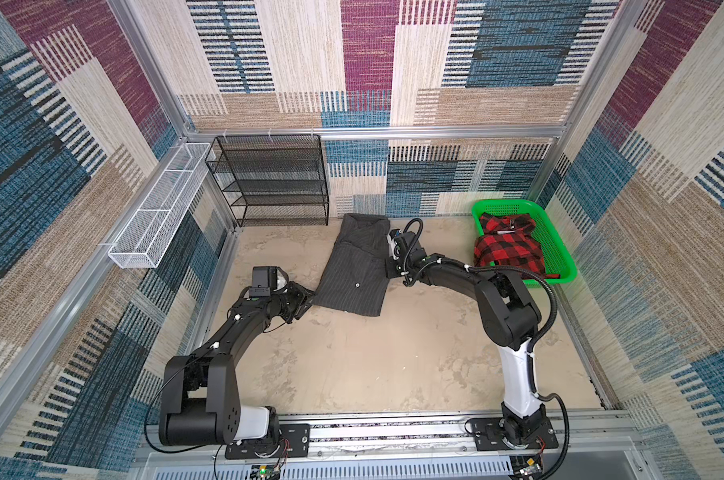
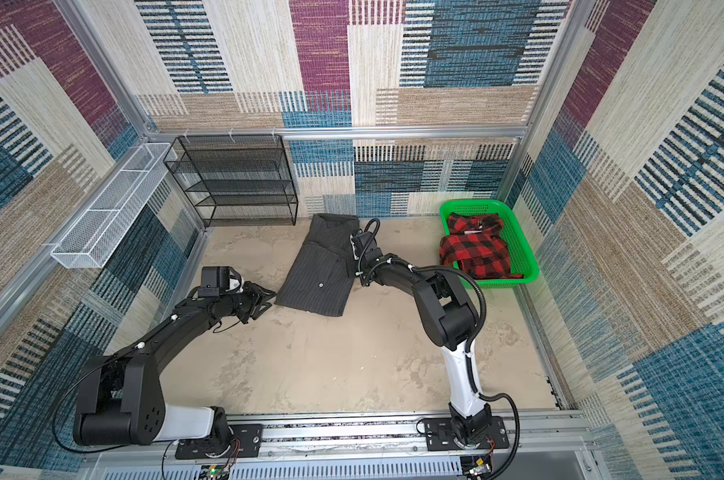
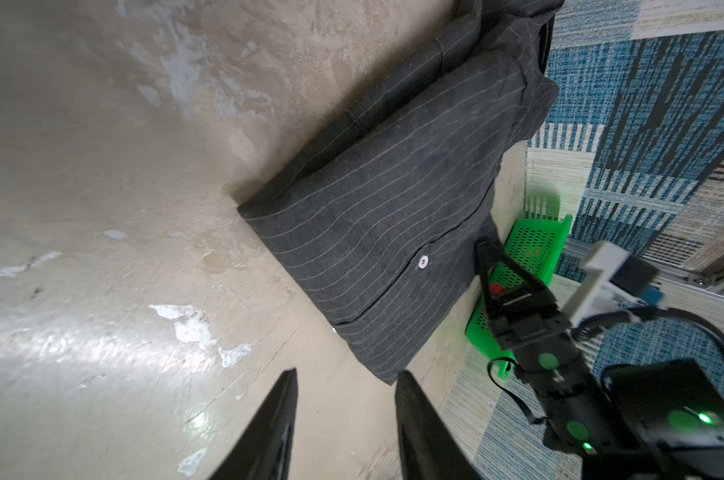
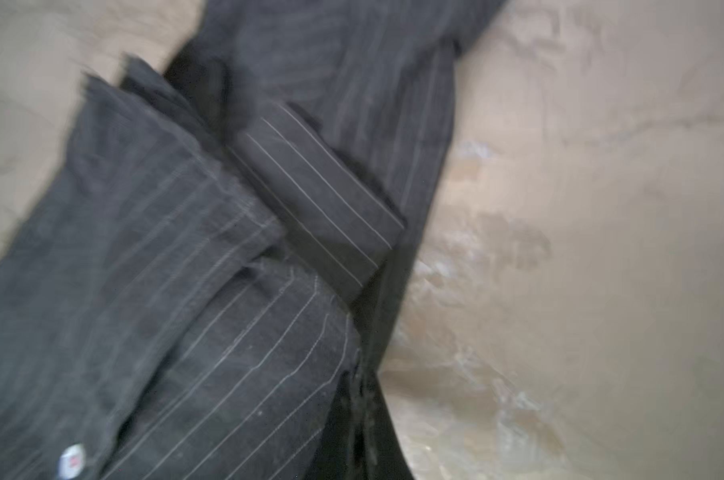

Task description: Fold and stack the long sleeve shirts

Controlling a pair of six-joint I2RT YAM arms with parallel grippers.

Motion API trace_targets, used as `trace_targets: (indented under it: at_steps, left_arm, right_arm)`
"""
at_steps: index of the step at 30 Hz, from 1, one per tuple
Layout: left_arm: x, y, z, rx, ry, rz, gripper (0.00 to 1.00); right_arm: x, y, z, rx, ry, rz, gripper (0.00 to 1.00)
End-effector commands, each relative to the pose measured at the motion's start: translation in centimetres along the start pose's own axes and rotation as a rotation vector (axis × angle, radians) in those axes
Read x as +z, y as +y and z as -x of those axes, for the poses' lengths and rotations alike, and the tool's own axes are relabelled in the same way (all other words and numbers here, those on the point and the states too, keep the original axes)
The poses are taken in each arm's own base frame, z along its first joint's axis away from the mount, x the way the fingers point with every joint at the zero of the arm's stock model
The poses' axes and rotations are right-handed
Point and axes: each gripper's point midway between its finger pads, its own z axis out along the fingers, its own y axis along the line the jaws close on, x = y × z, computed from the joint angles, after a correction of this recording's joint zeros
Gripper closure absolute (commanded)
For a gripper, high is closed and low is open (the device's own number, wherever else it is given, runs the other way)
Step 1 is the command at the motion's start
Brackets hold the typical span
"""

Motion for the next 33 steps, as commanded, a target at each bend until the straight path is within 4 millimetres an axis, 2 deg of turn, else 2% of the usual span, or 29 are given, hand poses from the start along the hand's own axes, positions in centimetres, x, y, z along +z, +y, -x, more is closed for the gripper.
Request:
trace_targets:
  at_steps: [1,3,6,9,11,14,18,20,23,25,28,31,33]
  left_arm:
    - [-0.2,-0.3,0.4,0.006,-0.026,-0.006,0.57]
    - [-0.2,-0.3,0.3,0.007,-0.023,-0.005,0.56]
    - [-0.2,-0.4,0.3,0.006,-0.025,-0.006,0.54]
    - [-0.2,-0.4,-0.1,0.001,-0.022,-0.007,0.52]
    - [-0.1,-0.8,-0.9,0.004,-0.015,-0.014,0.52]
    - [0.8,-1.8,-2.8,0.029,0.005,-0.027,0.54]
    - [3.6,-4.1,-5.3,0.051,0.043,-0.080,0.64]
    - [5.1,-5.4,-5.7,0.056,0.051,-0.116,0.69]
    - [7.6,-7.4,-6.1,0.068,0.065,-0.158,0.80]
    - [9.3,-8.9,-6.7,0.075,0.082,-0.197,0.87]
    - [11.8,-9.9,-7.9,0.079,0.118,-0.213,0.91]
    - [14.1,-8.8,-8.5,0.044,0.146,-0.197,0.96]
    - [15.0,-6.6,-8.6,0.003,0.153,-0.157,0.97]
  right_arm:
    - [1.0,-0.5,1.0,0.020,-0.051,-0.030,0.92]
    - [1.2,-0.5,1.0,0.021,-0.048,-0.033,0.87]
    - [1.0,-0.3,1.3,0.026,-0.040,-0.026,0.61]
    - [-0.5,0.3,2.2,0.026,-0.060,0.001,0.46]
    - [-1.9,0.7,3.4,0.014,-0.088,0.014,0.42]
    - [-3.5,1.6,5.5,-0.023,-0.126,0.042,0.41]
    - [-3.7,3.5,7.9,-0.092,-0.152,0.115,0.47]
    - [-2.8,4.1,8.5,-0.121,-0.153,0.143,0.54]
    - [-0.4,4.6,8.8,-0.156,-0.147,0.161,0.58]
    - [1.3,4.8,9.0,-0.169,-0.146,0.180,0.60]
    - [3.9,5.0,9.0,-0.181,-0.141,0.198,0.59]
    - [7.0,4.1,8.5,-0.150,-0.096,0.191,0.59]
    - [8.5,3.1,8.0,-0.129,-0.067,0.175,0.60]
